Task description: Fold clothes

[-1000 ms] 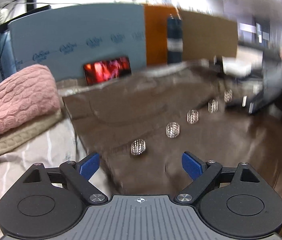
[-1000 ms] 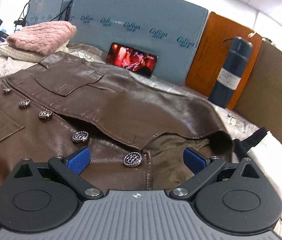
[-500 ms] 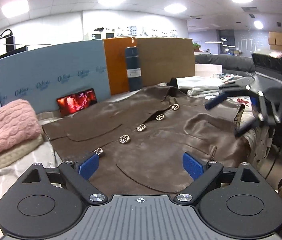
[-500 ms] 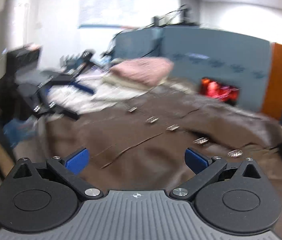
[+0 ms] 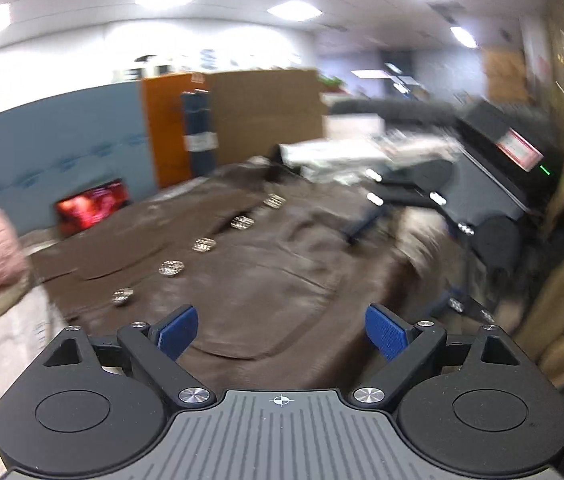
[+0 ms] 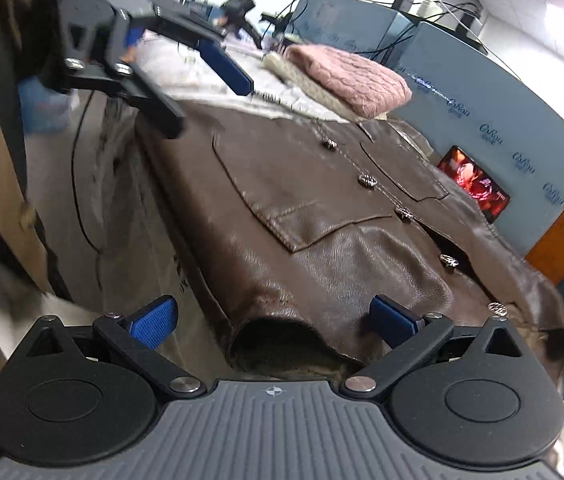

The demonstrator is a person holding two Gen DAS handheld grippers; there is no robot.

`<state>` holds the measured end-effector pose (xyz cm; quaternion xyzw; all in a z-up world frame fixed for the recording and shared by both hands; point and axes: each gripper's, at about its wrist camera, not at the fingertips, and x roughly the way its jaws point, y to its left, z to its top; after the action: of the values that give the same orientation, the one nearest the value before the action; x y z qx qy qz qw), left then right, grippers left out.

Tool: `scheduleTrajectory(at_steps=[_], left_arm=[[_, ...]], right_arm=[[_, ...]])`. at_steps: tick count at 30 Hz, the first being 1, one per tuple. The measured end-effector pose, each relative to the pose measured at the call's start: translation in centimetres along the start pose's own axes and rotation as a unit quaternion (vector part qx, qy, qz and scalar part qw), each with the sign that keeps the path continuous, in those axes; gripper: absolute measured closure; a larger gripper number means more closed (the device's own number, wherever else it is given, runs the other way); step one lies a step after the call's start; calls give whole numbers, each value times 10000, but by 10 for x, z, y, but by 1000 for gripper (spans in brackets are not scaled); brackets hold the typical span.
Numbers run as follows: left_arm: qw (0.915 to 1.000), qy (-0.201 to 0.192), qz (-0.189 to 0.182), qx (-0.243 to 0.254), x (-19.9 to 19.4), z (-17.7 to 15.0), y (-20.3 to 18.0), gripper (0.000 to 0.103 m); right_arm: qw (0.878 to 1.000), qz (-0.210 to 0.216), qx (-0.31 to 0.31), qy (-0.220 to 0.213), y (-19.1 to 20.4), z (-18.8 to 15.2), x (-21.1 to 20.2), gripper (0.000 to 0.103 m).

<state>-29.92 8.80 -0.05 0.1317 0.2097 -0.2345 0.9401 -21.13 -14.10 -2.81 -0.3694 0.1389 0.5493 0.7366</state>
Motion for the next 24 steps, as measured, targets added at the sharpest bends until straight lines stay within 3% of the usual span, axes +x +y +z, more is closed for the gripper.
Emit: scheduleTrajectory(at_steps=[3, 6, 15, 17, 19, 21, 24], left_arm=[[9980, 307, 32, 544, 10, -4, -15, 10], [9936, 481, 242, 990, 17, -11, -26, 10], [9896, 168, 821, 1170, 10, -16, -22, 10], [9892, 131, 923, 1133, 8, -17, -18, 10], [9886, 102, 991, 1128, 7, -17, -14, 11], [9885, 62, 1023, 1114, 5, -18, -9, 11], [9899, -70, 1075, 921, 3, -18, 0, 11]], right_arm=[[9991, -334, -207, 172, 4, -1, 11, 0], [9996, -275, -1, -34, -1, -1, 6, 2], [9933, -605, 354, -916, -20, 6, -10, 3], [9928, -507, 409, -1010, -23, 6, -12, 14], [9923, -159, 619, -1061, -31, 5, -12, 53], [9899, 265, 834, -1112, -39, 5, -13, 75], [9845, 532, 1085, -1268, -47, 4, -18, 81]])
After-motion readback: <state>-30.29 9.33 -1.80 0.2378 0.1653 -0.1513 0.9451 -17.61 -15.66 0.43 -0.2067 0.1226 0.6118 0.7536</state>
